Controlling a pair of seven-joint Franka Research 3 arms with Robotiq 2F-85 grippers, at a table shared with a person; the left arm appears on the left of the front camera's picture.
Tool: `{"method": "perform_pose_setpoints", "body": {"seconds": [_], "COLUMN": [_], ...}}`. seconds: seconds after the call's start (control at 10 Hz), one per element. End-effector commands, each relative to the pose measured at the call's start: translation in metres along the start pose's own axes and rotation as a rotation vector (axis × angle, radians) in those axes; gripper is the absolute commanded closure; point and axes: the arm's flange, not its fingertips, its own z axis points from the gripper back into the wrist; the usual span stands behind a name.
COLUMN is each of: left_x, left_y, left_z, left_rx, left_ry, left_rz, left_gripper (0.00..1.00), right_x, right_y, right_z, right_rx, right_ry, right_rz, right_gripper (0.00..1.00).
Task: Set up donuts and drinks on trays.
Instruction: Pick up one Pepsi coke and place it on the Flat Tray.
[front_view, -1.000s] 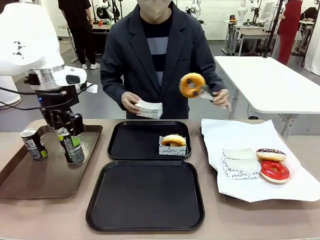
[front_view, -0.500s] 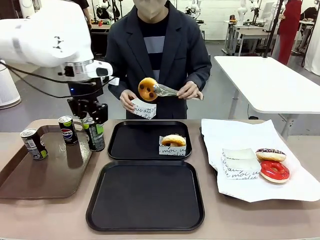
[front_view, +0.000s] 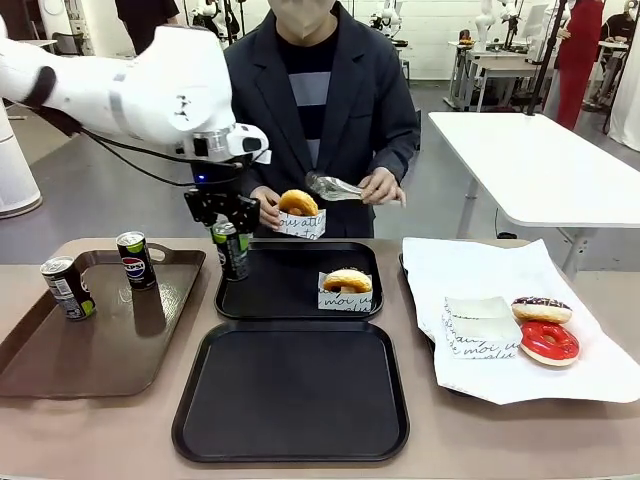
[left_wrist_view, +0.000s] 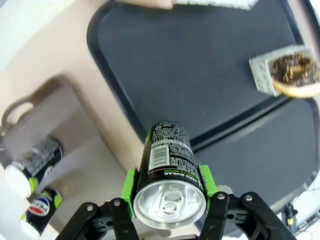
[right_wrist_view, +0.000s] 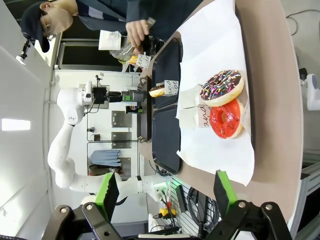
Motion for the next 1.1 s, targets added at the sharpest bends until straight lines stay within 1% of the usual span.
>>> {"method": "perform_pose_setpoints", "body": {"seconds": [0.0, 0.1, 0.2, 0.3, 0.4, 0.5, 0.6, 0.7, 1.0], "left_x": [0.024, 0.024, 0.006, -0.043, -0.100, -0.150, -0.182, -0.194, -0.189], "left_y": [-0.012, -0.012, -0.008, -0.001, 0.010, 0.020, 0.026, 0.032, 0.039], "left_z": [-0.015, -0.020, -0.016, 0.002, 0.022, 0.037, 0.046, 0.049, 0.051], "left_rx": [0.025, 0.020, 0.017, 0.001, -0.012, -0.026, -0.018, -0.019, -0.021], "left_ry": [-0.045, -0.032, 0.016, 0.143, 0.191, 0.181, 0.155, 0.145, 0.140], "left_rz": [-0.013, -0.032, -0.043, -0.077, -0.156, -0.187, -0.188, -0.176, -0.167], "left_gripper": [0.41, 0.41, 0.41, 0.41, 0.41, 0.41, 0.41, 0.41, 0.41], "right_x": [-0.001, -0.001, -0.001, -0.001, -0.001, -0.001, -0.001, -0.001, -0.001], "right_y": [0.000, 0.000, 0.000, 0.000, 0.000, 0.000, 0.000, 0.000, 0.000], "right_z": [0.000, 0.000, 0.000, 0.000, 0.000, 0.000, 0.000, 0.000, 0.000], "right_rx": [0.009, 0.009, 0.009, 0.009, 0.009, 0.009, 0.009, 0.009, 0.009], "right_ry": [-0.002, -0.002, -0.002, -0.002, -0.002, -0.002, -0.002, -0.002, -0.002], "right_rz": [0.004, 0.004, 0.004, 0.004, 0.004, 0.004, 0.004, 0.004, 0.004], "right_gripper": [0.00, 0.00, 0.00, 0.00, 0.00, 0.00, 0.00, 0.00, 0.00]}}
